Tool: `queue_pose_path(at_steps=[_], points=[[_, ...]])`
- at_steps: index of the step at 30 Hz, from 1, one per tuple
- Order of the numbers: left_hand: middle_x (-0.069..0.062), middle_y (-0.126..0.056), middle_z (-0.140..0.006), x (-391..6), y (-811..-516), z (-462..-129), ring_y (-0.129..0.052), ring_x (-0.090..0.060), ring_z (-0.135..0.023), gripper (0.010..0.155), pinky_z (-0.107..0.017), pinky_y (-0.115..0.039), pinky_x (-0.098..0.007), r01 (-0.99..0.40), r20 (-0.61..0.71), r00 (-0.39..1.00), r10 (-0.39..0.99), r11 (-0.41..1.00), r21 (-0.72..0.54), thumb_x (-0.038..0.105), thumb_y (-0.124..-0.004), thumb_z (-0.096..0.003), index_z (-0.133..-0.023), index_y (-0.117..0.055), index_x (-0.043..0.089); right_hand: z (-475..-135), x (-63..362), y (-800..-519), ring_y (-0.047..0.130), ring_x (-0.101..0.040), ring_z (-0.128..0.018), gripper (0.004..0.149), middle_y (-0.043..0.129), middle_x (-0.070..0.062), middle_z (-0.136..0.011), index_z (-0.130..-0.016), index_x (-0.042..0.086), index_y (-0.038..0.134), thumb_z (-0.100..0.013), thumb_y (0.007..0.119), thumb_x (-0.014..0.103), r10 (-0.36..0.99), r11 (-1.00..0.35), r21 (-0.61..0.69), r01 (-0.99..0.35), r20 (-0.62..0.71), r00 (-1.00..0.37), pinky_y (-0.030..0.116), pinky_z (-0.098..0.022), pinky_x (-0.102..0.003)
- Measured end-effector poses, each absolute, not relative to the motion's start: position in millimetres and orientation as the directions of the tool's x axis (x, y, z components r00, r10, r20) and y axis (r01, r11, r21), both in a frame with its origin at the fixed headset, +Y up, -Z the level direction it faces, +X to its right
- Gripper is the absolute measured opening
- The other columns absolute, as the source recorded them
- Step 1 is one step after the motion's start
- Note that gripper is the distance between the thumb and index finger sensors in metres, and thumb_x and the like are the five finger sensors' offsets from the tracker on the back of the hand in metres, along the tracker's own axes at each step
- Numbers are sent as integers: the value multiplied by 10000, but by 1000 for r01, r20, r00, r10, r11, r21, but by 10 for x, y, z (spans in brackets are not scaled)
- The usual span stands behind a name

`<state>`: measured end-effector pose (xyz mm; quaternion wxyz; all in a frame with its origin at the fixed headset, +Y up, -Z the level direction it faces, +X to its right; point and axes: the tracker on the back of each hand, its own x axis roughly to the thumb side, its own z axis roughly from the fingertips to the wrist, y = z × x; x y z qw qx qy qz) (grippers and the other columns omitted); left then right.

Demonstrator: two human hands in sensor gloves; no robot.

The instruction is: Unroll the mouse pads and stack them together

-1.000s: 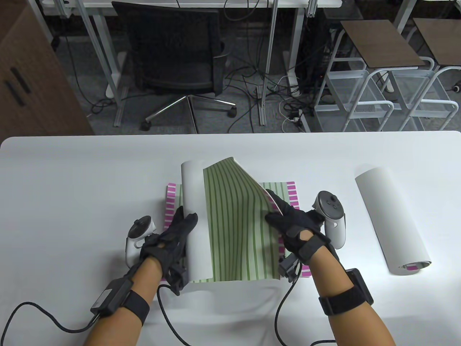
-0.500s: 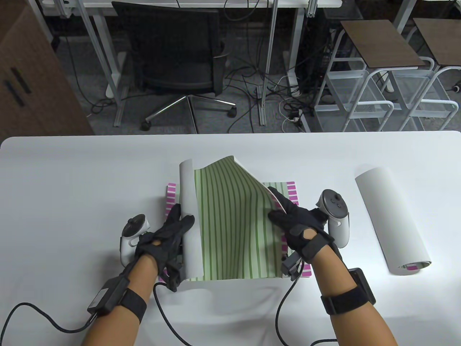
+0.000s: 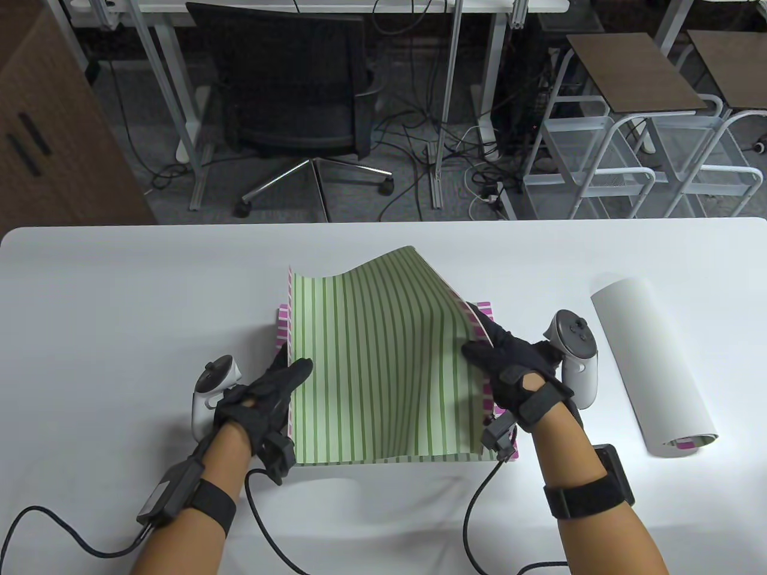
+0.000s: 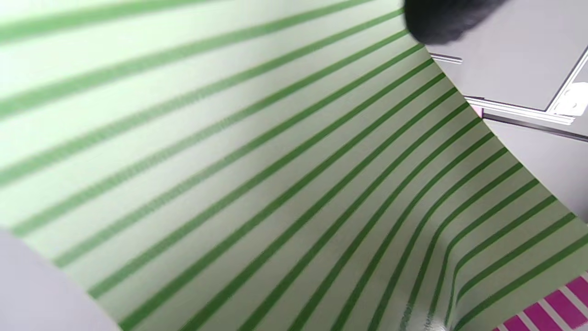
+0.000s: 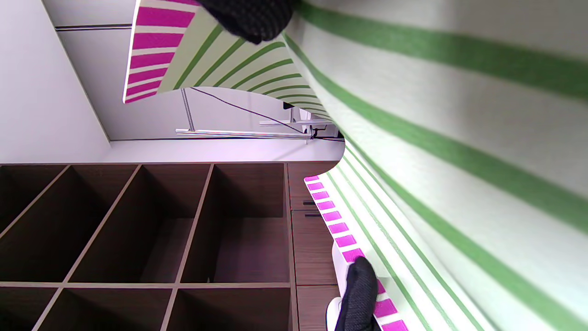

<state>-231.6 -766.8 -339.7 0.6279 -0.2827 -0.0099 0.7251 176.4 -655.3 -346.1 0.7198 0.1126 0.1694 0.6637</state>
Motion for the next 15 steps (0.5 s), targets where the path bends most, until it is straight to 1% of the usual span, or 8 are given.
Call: queue_pose_path(at_steps=[2, 5, 6, 8, 10, 11, 14, 15], points=[[-139, -479, -1118, -2376, -7652, -3420, -762, -403, -976, 685, -644, -665, -612, -909, -387, 9, 922, -154, -387, 392, -653, -594, -1138, -257, 262, -3471, 1798, -6551, 986, -426, -545, 608, 689, -190, -885, -1009, 193, 494, -458, 750, 162, 994, 80, 380, -921, -97, 47, 886, -340, -436], [-113, -555, -1098, -2507, -7593, -3458, -761, -398, -977, 633, -670, -627, -615, -900, -351, 210, 912, 41, -433, 343, -669, -590, -1141, -366, 267, -3485, 1890, -6557, 973, -373, -562, 596, 687, -147, -842, -1005, 191, 526, -455, 756, 170, 993, 3, 324, -946, -111, -35, 875, -359, -421], [-96, -604, -1079, -2545, -7573, -3467, -806, -378, -941, 614, -672, -631, -606, -893, -343, 273, 899, 105, -437, 330, -698, -583, -1136, -433, 295, -3495, 1921, -6562, 964, -362, -568, 588, 688, -138, -827, -1001, 189, 540, -456, 758, 173, 991, -30, 323, -946, -115, -71, 867, -368, -423], [-62, -684, -1018, -2633, -7517, -3489, -879, -331, -835, 582, -674, -637, -586, -876, -316, 398, 861, 254, -410, 309, -735, -566, -1114, -539, 317, -3527, 2024, -6591, 960, -336, -561, 574, 694, -121, -814, -994, 205, 564, -456, 766, 185, 968, -179, 295, -939, -115, -221, 856, -373, -422], [-43, -790, -897, -2664, -7480, -3501, -939, -287, -652, 559, -668, -647, -577, -875, -308, 428, 850, 305, -376, 298, -786, -542, -1080, -636, 300, -3550, 2093, -6632, 965, -319, -538, 570, 709, -110, -803, -988, 212, 584, -454, 784, 195, 939, -268, 270, -925, -140, -313, 854, -359, -416], [-38, -818, -862, -2671, -7462, -3506, -953, -276, -601, 548, -661, -660, -570, -880, -304, 432, 849, 324, -346, 291, -809, -528, -1060, -675, 298, -3566, 2125, -6663, 971, -320, -520, 570, 728, -110, -790, -980, 215, 605, -446, 802, 190, 922, -318, 245, -916, -147, -359, 854, -347, -420], [-57, -856, -823, -2640, -7436, -3542, -986, -272, -553, 548, -644, -687, -558, -877, -274, 454, 848, 371, -307, 272, -845, -504, -1036, -714, 264, -3615, 2212, -6802, 1009, -299, -474, 576, 803, -88, -744, -950, 223, 659, -410, 857, 204, 825, -527, 152, -836, -145, -546, 880, -315, -403], [-60, -858, -824, -2620, -7435, -3551, -989, -276, -553, 549, -644, -688, -559, -870, -273, 468, 841, 383, -311, 262, -843, -501, -1035, -714, 260, -3625, 2224, -6847, 1016, -302, -472, 585, 819, -87, -737, -946, 220, 665, -398, 867, 194, 813, -544, 139, -828, -155, -560, 885, -312, -405]])
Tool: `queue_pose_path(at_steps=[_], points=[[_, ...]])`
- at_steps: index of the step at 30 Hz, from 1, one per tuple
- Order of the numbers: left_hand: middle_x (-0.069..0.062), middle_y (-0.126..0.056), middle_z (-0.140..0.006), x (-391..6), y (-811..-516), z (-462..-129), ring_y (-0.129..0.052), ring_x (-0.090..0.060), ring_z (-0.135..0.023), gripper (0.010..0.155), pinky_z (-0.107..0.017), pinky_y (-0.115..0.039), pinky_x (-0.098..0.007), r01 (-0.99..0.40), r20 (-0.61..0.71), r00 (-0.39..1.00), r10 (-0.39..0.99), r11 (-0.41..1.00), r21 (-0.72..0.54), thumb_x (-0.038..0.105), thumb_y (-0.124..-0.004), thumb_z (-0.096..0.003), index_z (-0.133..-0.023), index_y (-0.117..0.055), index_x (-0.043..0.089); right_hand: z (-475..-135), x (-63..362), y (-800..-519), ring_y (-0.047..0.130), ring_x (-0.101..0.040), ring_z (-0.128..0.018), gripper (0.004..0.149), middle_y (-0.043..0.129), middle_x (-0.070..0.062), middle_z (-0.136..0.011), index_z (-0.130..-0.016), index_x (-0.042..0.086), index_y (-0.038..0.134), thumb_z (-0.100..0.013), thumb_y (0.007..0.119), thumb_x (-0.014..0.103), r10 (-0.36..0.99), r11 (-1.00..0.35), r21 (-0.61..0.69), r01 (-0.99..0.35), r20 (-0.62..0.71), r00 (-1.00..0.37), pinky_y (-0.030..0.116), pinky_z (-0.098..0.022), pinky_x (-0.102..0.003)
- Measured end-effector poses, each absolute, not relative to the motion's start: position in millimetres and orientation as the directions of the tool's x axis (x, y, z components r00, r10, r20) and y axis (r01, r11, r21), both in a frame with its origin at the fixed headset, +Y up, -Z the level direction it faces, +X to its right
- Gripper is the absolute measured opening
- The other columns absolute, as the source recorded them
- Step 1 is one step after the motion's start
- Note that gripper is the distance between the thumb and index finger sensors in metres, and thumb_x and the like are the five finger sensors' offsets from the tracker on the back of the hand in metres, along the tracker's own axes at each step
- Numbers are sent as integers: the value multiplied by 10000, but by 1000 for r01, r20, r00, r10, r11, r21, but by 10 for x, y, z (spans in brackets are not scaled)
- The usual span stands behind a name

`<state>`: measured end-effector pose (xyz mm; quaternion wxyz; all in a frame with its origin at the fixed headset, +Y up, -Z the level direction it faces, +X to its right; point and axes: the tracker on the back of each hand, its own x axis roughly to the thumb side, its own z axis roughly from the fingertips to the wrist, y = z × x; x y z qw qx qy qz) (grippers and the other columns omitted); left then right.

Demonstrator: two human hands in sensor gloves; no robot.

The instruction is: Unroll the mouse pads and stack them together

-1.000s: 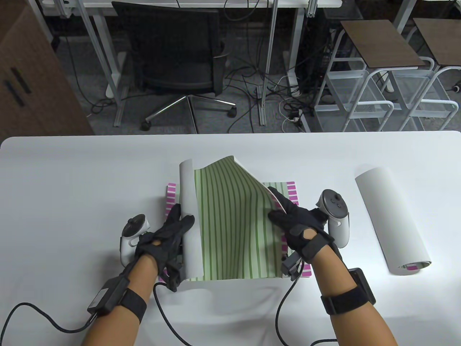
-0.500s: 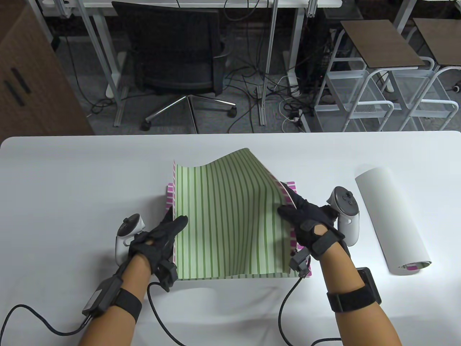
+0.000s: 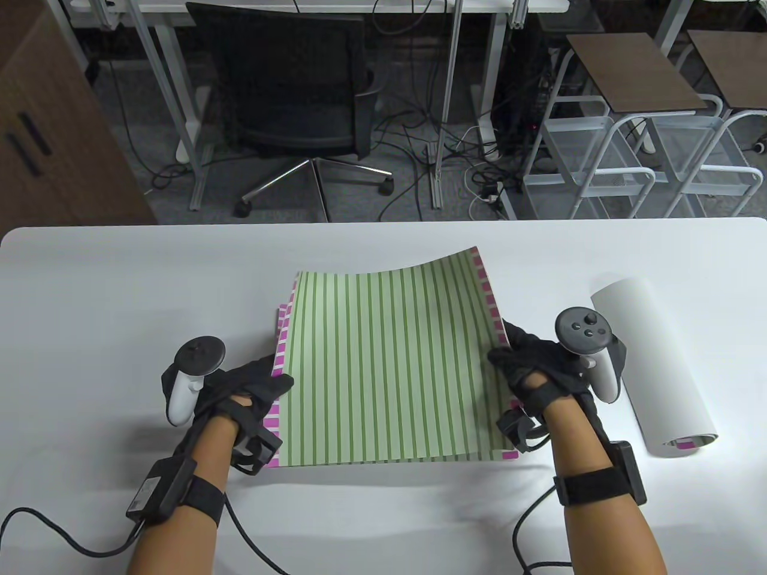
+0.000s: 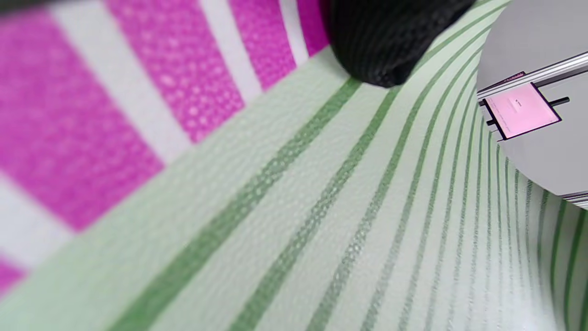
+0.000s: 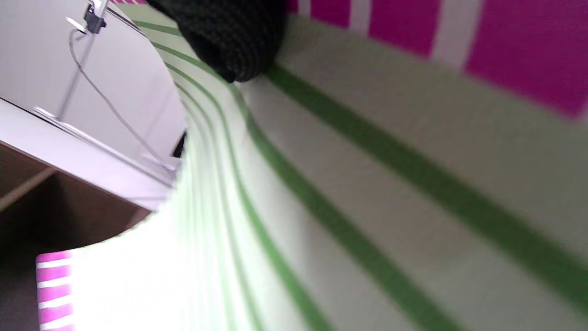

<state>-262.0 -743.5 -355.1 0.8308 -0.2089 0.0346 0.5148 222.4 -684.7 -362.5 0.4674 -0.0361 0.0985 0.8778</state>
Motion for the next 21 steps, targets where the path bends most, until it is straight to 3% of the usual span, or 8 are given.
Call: queue_pose_path(at_steps=[5, 14, 21], points=[[-73, -847, -855, -2529, -7473, -3600, -995, -289, -599, 578, -646, -686, -563, -782, -255, 613, 748, 526, -335, 208, -827, -493, -1050, -674, 219, -3678, 2240, -7108, 1029, -329, -468, 579, 850, -106, -728, -933, 198, 683, -382, 854, 143, 790, -570, 96, -816, -207, -577, 894, -306, -423], [-69, -922, -755, -2415, -7550, -3618, -1028, -239, -491, 559, -597, -748, -519, -526, -194, 849, 491, 820, -228, 271, -917, -447, -984, -772, 216, -3790, 2114, -7384, 1032, -315, -455, 555, 864, -96, -714, -912, 206, 712, -381, 863, 157, 718, -652, 96, -752, -240, -653, 895, -298, -413], [-58, -930, -734, -2351, -7565, -3617, -1017, -207, -460, 569, -589, -756, -498, -437, -172, 898, 405, 869, -232, 311, -934, -439, -977, -778, 213, -3821, 2081, -7512, 1025, -315, -465, 559, 859, -93, -722, -917, 204, 702, -383, 865, 167, 636, -725, 126, -677, -255, -729, 887, -309, -415]])
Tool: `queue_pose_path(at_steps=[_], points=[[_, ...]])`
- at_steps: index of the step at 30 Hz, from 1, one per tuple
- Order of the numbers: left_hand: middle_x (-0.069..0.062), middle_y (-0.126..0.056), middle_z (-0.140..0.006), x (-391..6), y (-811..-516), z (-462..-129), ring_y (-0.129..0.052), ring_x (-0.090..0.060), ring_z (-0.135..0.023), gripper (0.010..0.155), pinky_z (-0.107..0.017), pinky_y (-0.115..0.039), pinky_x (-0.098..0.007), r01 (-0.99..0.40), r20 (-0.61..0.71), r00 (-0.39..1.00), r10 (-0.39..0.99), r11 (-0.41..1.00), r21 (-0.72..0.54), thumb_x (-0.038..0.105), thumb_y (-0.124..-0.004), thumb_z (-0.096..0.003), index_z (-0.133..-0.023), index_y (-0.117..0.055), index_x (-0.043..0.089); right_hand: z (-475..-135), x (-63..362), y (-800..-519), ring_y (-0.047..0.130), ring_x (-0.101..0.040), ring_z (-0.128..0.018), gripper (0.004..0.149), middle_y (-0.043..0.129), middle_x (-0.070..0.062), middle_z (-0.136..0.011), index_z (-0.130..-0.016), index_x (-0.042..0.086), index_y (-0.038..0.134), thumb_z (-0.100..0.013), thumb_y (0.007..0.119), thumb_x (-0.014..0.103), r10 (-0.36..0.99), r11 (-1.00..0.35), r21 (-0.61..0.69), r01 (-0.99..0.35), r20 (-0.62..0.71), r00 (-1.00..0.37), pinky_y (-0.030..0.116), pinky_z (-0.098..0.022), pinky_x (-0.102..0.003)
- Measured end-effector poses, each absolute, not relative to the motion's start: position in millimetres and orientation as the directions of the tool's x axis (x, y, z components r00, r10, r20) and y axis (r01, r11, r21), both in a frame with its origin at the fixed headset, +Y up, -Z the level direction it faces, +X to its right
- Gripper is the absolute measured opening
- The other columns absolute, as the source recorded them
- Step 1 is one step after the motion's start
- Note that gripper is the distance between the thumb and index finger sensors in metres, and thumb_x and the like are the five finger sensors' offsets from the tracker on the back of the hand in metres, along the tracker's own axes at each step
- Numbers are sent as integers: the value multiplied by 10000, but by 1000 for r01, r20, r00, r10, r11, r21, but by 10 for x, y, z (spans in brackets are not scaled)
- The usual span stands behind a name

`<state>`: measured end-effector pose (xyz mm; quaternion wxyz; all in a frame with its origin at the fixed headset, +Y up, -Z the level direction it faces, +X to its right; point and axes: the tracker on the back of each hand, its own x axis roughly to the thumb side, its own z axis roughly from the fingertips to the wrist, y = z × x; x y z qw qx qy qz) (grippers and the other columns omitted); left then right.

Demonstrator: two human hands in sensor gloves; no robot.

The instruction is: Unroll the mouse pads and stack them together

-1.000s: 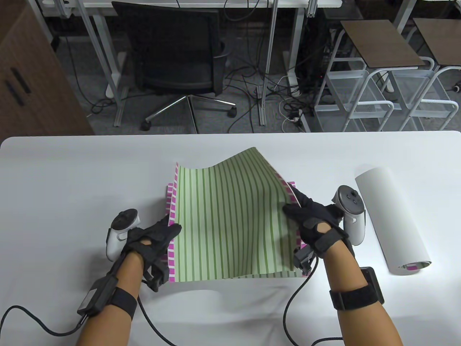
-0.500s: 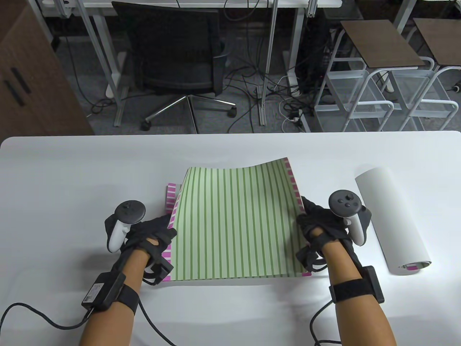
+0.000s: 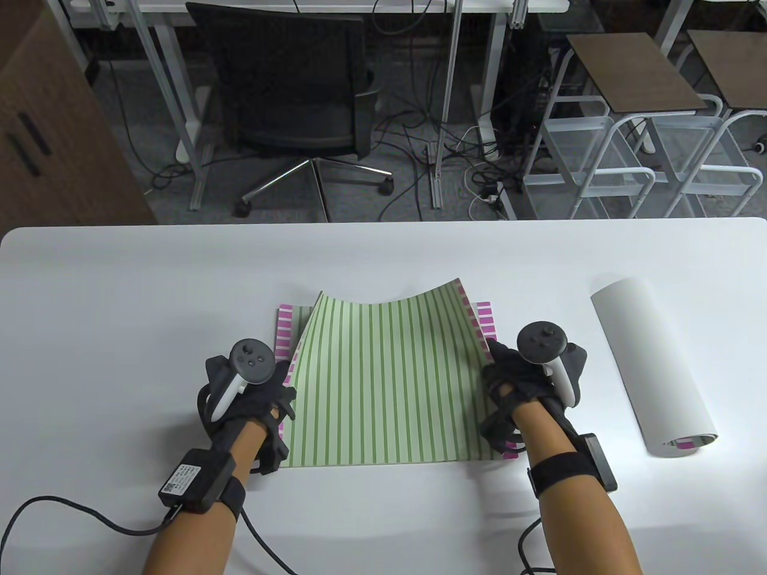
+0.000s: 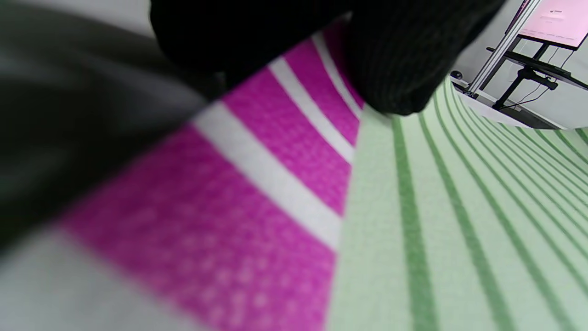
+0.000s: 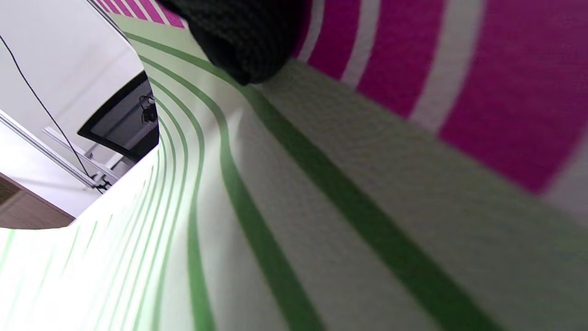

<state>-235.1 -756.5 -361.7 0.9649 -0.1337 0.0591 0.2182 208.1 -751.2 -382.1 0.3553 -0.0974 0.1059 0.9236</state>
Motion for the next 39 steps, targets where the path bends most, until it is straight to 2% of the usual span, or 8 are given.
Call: queue_pose_path(at_steps=[13, 23, 27, 30, 32, 34, 36, 39], points=[[-52, -926, -735, -2368, -7576, -3611, -1006, -215, -456, 593, -595, -748, -487, -425, -181, 903, 390, 874, -236, 336, -941, -436, -986, -763, 204, -3816, 2086, -7587, 1014, -291, -437, 560, 854, -88, -727, -919, 202, 695, -385, 864, 185, 559, -790, 126, -600, -256, -789, 881, -310, -398], [-54, -911, -761, -2401, -7554, -3583, -1006, -211, -483, 650, -601, -739, -504, -409, -206, 907, 367, 883, -229, 411, -933, -435, -1011, -721, 196, -3790, 2156, -7561, 1003, -298, -460, 607, 818, -99, -768, -948, 201, 632, -387, 865, 195, 560, -792, 96, -602, -278, -781, 873, -334, -411], [-72, -789, -928, -2425, -7346, -3539, -974, -301, -675, 726, -649, -675, -556, -339, -189, 932, 310, 929, -148, 435, -935, -434, -1060, -626, 238, -3765, 2158, -7400, 879, -421, -690, 683, 672, -139, -901, -976, 213, 575, -381, 907, 248, 568, -796, 88, -599, -235, -789, 783, -459, -508], [-47, -527, -1102, -2312, -7095, -3505, -741, -350, -977, 788, -711, -559, -613, -234, 18, 972, 236, 969, -80, 428, -930, -437, -1095, -517, 298, -3730, 2017, -7192, 677, -486, -857, 699, 559, -124, -982, -983, 239, 573, -378, 923, 254, 492, -856, 112, -504, -116, -863, 645, -583, -584], [-15, -416, -1153, -2188, -7038, -3488, -628, -372, -1056, 804, -729, -517, -631, -157, 139, 975, 175, 979, -132, 436, -941, -429, -1099, -513, 317, -3680, 1793, -7115, 601, -492, -909, 715, 515, -111, -1014, -985, 258, 576, -369, 938, 269, 383, -914, 157, -374, 28, -923, 586, -628, -607], [30, -320, -1184, -2095, -7131, -3491, -512, -379, -1112, 853, -750, -458, -648, -57, 191, 976, 107, 966, -253, 492, -947, -415, -1110, -473, 352, -3638, 1576, -7188, 537, -494, -947, 735, 483, -103, -1035, -991, 272, 568, -363, 950, 288, 327, -921, 265, -287, 118, -938, 538, -655, -625], [56, -266, -1195, -2078, -7301, -3522, -433, -394, -1136, 893, -755, -413, -667, 9, 198, 977, 73, 922, -386, 557, -942, -401, -1116, -440, 374, -3606, 1407, -7353, 509, -498, -961, 763, 452, -111, -1046, -997, 277, 547, -356, 960, 304, 307, -890, 399, -220, 169, -936, 519, -662, -632], [71, -274, -1205, -2122, -7541, -3574, -401, -412, -1145, 910, -755, -388, -679, 38, 171, 984, 57, 863, -503, 629, -934, -384, -1115, -443, 399, -3571, 1309, -7557, 481, -496, -972, 788, 398, -120, -1057, -1004, 282, 522, -354, 966, 328, 252, -849, 515, -117, 201, -947, 499, -668, -640]])
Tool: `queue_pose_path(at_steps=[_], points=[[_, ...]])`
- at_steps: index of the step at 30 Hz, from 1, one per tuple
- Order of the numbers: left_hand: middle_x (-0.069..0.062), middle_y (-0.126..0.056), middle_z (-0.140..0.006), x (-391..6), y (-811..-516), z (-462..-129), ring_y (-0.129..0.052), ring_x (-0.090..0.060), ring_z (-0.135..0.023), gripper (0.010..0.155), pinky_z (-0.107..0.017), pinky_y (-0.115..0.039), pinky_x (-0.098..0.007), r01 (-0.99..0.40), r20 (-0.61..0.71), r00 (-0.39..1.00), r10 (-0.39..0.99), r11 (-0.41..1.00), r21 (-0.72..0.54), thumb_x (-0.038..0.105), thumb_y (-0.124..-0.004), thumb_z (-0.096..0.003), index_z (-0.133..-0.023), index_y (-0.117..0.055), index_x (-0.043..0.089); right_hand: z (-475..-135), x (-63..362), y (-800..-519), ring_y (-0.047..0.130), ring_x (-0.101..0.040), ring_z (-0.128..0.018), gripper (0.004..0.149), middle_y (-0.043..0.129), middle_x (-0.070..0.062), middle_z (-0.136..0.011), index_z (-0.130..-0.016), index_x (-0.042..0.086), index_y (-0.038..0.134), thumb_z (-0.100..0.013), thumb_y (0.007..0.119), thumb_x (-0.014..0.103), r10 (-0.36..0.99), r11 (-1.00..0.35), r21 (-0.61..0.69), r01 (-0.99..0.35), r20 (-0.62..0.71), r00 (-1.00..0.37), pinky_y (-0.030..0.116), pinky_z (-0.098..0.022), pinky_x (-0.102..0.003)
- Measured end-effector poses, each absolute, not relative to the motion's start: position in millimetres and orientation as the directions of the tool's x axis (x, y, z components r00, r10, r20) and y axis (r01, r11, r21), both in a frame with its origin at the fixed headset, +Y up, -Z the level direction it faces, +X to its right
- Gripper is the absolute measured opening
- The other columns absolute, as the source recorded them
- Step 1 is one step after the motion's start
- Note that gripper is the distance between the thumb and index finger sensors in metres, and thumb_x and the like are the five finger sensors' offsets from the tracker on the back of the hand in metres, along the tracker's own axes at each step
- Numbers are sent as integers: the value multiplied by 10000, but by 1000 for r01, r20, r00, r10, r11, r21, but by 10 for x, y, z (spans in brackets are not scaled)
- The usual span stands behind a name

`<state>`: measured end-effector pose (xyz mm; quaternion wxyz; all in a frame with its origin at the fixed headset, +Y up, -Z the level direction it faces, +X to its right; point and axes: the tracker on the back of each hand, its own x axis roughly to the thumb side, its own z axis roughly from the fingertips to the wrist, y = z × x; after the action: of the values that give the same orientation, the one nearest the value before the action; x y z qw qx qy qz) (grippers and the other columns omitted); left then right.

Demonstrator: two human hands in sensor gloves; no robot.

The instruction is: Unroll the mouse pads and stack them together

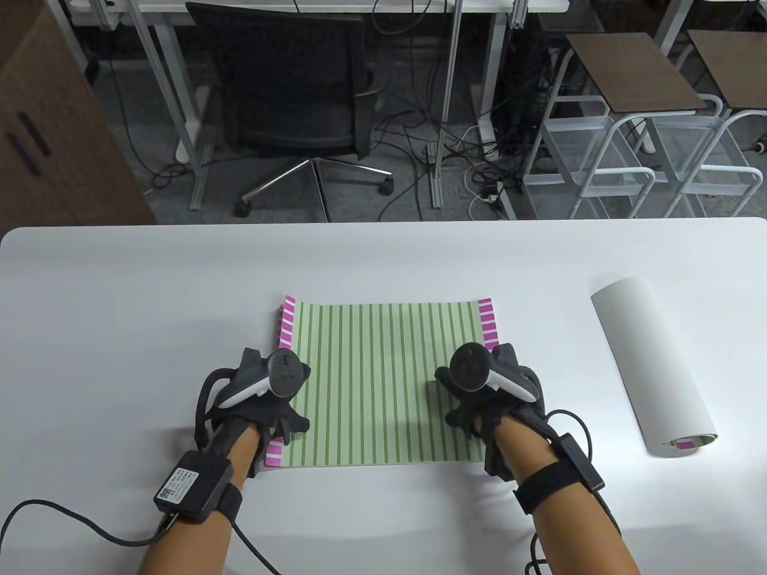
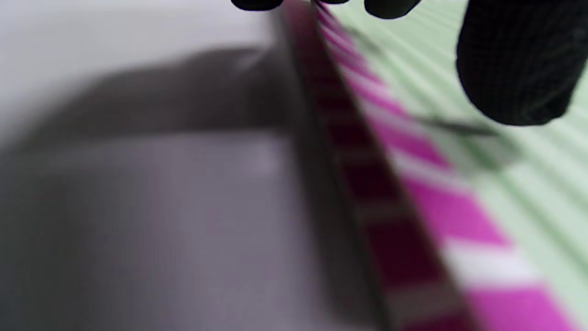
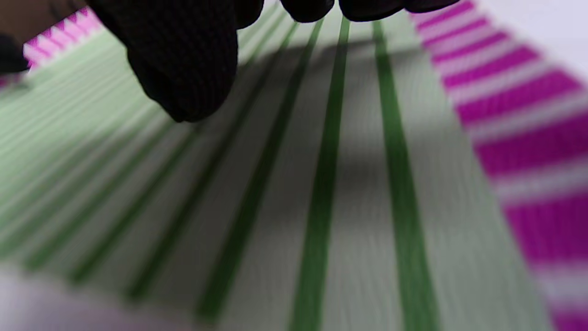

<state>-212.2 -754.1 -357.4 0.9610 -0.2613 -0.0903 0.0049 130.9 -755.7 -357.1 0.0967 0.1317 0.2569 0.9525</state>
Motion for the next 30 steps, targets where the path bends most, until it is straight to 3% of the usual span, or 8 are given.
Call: queue_pose_path(at_steps=[3, 6, 14, 20, 23, 25, 27, 30], points=[[57, -218, -1197, -2253, -7661, -3622, -290, -400, -1150, 957, -753, -348, -690, -135, 75, 974, 215, 811, -570, 617, -943, -382, -1118, -376, 386, -3565, 1377, -7593, 378, -447, -988, 812, 305, -108, -1062, -1010, 282, 481, -356, 959, 334, 246, -812, 573, -113, 159, -956, 459, -681, -630], [62, -138, -1184, -2312, -7703, -3639, -191, -363, -1148, 990, -756, -303, -686, -170, 56, 966, 253, 783, -598, 624, -937, -383, -1115, -313, 387, -3521, 1517, -7593, 354, -422, -994, 842, 268, -80, -1063, -1009, 304, 434, -350, 955, 355, 212, -800, 596, -65, 179, -961, 442, -691, -620], [-16, -79, -1165, -2327, -7716, -3649, -133, -353, -1139, 1060, -756, -246, -679, -189, 44, 962, 271, 770, -610, 625, -939, -379, -1117, -240, 324, -3324, 2088, -7580, 448, -443, -991, 846, 316, -44, -1066, -1006, 298, 447, -336, 963, 318, 153, -818, 576, 16, 245, -957, 473, -688, -629], [-26, -129, -1169, -2325, -7675, -3597, -215, -382, -1143, 1040, -752, -311, -682, -165, 63, 969, 238, 818, -551, 641, -938, -364, -1115, -292, 324, -3384, 2063, -7508, 484, -445, -984, 852, 373, -68, -1056, -1000, 291, 464, -320, 978, 323, 135, -837, 547, 18, 237, -962, 491, -680, -634], [-9, -223, -1180, -2351, -7477, -3539, -332, -371, -1144, 985, -758, -373, -661, -149, 101, 972, 213, 887, -437, 649, -904, -369, -1110, -330, 345, -3510, 2215, -7262, 511, -452, -972, 834, 396, -94, -1048, -995, 285, 484, -320, 974, 318, 319, -865, 441, -238, 117, -941, 510, -670, -632], [-14, -239, -1180, -2399, -7265, -3506, -345, -371, -1140, 958, -755, -385, -656, -366, 111, 898, 426, 862, -350, 614, -891, -397, -1113, -321, 329, -3601, 2413, -7053, 524, -462, -962, 828, 414, -109, -1040, -995, 271, 491, -323, 972, 306, 452, -847, 324, -421, 21, -892, 515, -663, -634], [-24, -247, -1181, -2452, -7009, -3463, -349, -374, -1140, 923, -750, -390, -658, -648, 145, 701, 698, 708, -280, 583, -877, -425, -1116, -323, 324, -3692, 2704, -6837, 525, -463, -961, 838, 409, -112, -1040, -999, 273, 474, -324, 968, 323, 529, -827, 185, -531, -65, -846, 517, -665, -629], [-21, -229, -1190, -2469, -6803, -3411, -335, -374, -1155, 912, -751, -378, -667, -839, 193, 413, 890, 454, -299, 601, -855, -448, -1124, -303, 338, -3766, 3137, -6695, 517, -468, -960, 835, 400, -117, -1038, -1001, 273, 461, -334, 960, 326, 612, -779, 16, -626, -192, -767, 503, -670, -627]])
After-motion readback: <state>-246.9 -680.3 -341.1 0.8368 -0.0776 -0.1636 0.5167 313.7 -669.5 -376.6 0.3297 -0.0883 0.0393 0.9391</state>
